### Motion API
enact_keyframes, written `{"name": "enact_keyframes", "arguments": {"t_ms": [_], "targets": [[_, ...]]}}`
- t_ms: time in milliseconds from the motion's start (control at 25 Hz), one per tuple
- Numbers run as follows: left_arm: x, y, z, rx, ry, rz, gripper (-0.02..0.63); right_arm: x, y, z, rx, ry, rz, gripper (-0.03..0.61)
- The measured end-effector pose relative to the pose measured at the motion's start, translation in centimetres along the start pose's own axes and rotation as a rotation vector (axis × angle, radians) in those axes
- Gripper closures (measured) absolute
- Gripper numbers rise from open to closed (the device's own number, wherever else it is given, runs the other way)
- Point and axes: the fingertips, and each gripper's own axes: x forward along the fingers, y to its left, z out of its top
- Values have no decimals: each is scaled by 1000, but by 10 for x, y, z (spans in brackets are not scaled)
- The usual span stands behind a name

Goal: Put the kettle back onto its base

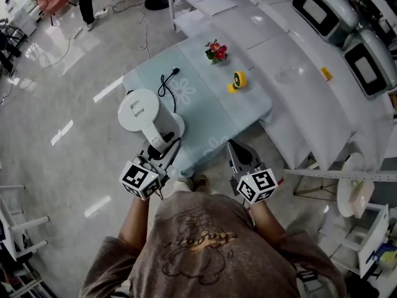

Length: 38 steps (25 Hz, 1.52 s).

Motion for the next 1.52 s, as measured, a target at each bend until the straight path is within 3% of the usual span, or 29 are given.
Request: {"name": "enact_keyframes", "arguments": {"t_ms": [720,1280,1520], "targets": [[55,56,-65,0,71,-22,497,-10,-34,-11,3,52,-166,583],[67,54,-93,-15,113,-42,494,-10,-37,-22,-3,92,-187,583],[65,55,-102,25,122,-46,494,-10,-32,-27,0,97,-189,581]]}}
